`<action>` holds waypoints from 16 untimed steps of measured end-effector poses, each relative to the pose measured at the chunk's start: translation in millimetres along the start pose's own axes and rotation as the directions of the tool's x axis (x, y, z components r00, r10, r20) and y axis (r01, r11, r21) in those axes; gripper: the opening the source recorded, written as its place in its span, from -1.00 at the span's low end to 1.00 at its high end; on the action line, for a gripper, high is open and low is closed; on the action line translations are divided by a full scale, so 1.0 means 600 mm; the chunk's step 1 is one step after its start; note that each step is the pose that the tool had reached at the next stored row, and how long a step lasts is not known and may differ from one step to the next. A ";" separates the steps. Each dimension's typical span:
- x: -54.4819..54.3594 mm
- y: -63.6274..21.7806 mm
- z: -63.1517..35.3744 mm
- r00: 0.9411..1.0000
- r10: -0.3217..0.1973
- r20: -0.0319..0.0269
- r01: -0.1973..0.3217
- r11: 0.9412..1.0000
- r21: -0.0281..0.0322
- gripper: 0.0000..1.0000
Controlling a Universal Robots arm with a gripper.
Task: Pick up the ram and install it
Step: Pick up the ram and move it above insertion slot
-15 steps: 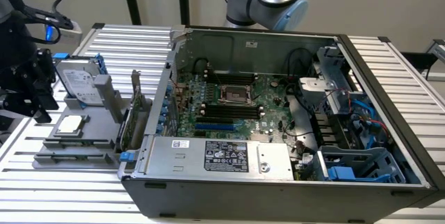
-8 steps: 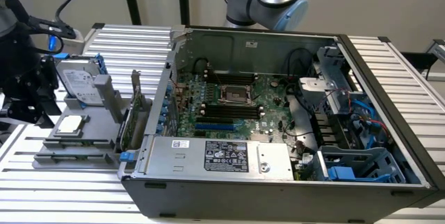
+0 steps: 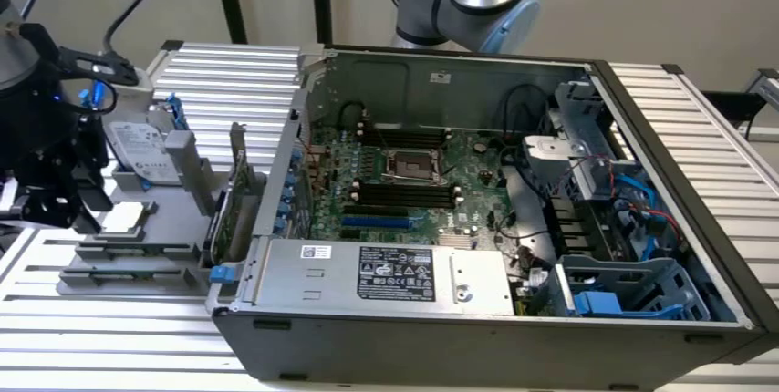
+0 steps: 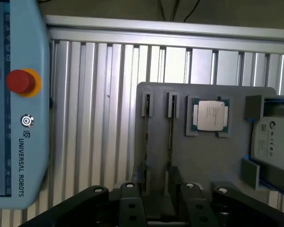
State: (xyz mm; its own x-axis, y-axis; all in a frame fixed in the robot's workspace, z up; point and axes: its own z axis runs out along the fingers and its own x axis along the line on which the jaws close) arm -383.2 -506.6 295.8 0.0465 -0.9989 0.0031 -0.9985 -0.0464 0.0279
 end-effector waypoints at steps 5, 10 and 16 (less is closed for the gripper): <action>0.007 0.000 0.015 1.000 0.004 0.004 -0.004 1.000 0.000 -0.27; 0.011 0.000 0.030 1.000 0.006 0.010 -0.006 1.000 0.000 -0.27; 0.014 -0.001 0.049 1.000 0.006 0.019 -0.006 1.000 0.001 -0.27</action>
State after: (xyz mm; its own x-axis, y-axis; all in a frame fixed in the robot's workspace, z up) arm -383.1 -514.9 266.6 0.0400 -0.9991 -0.0155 -0.9988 -0.0404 0.0271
